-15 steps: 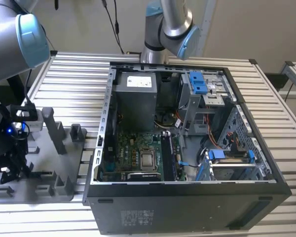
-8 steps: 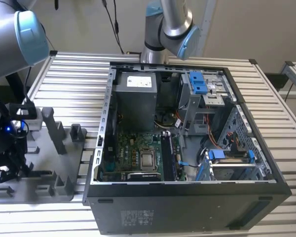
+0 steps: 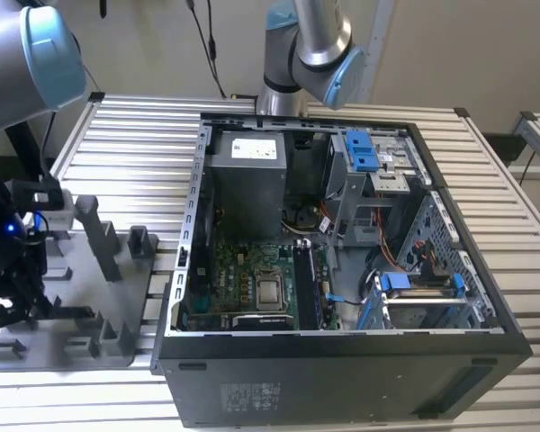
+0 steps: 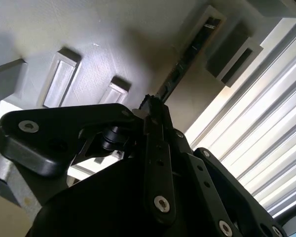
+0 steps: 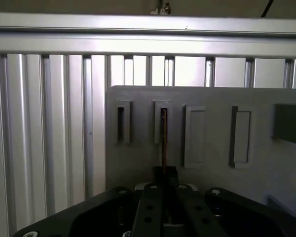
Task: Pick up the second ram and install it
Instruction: 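Pick up the second ram and move it above second insertion slot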
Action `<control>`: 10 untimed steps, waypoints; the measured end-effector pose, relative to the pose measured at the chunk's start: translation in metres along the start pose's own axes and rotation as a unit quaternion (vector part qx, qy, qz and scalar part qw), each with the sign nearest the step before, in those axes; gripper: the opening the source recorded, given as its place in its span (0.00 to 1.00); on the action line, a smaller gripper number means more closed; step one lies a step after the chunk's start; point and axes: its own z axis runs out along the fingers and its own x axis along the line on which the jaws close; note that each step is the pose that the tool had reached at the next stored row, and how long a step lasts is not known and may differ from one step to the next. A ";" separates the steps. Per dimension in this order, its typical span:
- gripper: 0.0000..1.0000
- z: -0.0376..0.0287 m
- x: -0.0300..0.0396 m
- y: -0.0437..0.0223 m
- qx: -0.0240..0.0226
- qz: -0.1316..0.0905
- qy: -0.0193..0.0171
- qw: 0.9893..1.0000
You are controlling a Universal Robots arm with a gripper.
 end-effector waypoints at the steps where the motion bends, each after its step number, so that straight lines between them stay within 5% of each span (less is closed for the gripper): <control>1: 0.14 -0.0012 0.0000 0.0000 0.000 0.000 0.000 1.000; 10: 0.14 -0.0136 -0.0003 0.0001 0.000 0.000 0.000 1.000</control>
